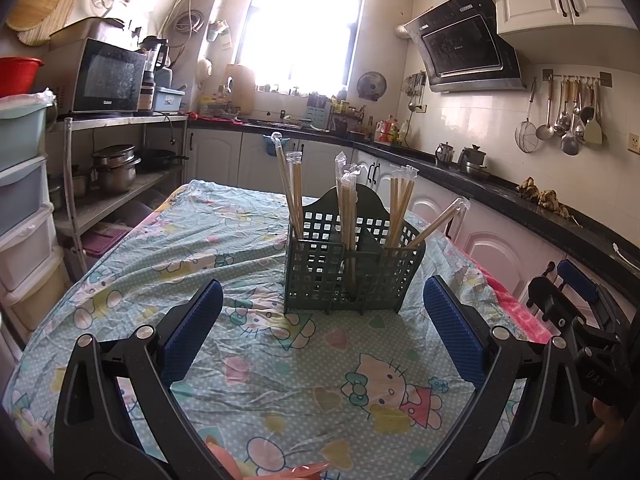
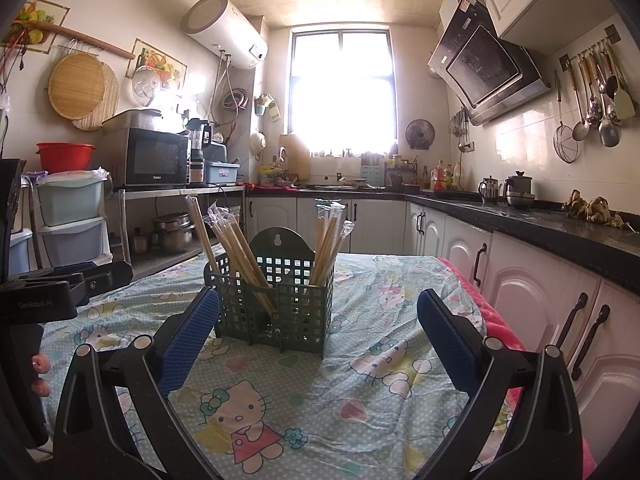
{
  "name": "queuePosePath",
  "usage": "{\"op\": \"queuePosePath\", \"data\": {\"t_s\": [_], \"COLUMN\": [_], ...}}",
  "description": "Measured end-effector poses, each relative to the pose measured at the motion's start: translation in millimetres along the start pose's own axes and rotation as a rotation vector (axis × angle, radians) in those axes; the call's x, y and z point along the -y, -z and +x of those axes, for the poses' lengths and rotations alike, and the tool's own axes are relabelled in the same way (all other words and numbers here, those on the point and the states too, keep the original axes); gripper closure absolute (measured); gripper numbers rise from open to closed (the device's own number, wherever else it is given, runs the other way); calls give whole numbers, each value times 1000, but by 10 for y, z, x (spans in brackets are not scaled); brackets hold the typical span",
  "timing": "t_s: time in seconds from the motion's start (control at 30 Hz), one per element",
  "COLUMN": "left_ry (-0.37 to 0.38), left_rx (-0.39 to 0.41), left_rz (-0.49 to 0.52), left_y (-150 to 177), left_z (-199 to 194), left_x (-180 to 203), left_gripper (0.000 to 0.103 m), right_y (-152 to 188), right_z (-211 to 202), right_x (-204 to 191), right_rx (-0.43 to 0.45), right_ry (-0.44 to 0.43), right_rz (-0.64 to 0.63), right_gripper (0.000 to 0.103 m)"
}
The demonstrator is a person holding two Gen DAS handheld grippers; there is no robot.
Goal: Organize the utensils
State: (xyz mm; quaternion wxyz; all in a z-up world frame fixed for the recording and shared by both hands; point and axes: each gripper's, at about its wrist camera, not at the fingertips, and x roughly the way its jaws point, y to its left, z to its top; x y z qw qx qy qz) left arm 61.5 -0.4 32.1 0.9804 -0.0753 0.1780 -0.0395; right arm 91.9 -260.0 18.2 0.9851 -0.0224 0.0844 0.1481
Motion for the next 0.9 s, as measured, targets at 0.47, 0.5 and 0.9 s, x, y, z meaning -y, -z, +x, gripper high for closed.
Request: {"op": "queuePosePath", "data": {"t_s": [0.47, 0.5, 0.9], "left_ry": [-106, -116, -501], "left_rx": [-68, -78, -466], "left_rz": [-34, -42, -130], "left_y": [-30, -42, -124], "left_z": [157, 176, 1615], "left_x": [-107, -150, -1755], "left_gripper": [11, 11, 11], "right_y": [2, 8, 268], "right_z": [32, 48, 1644], "right_x": [100, 144, 1338], "right_rx": [-6, -12, -583], "right_ry": [47, 55, 334], "right_rz": [15, 23, 137], "right_gripper": [6, 6, 6]}}
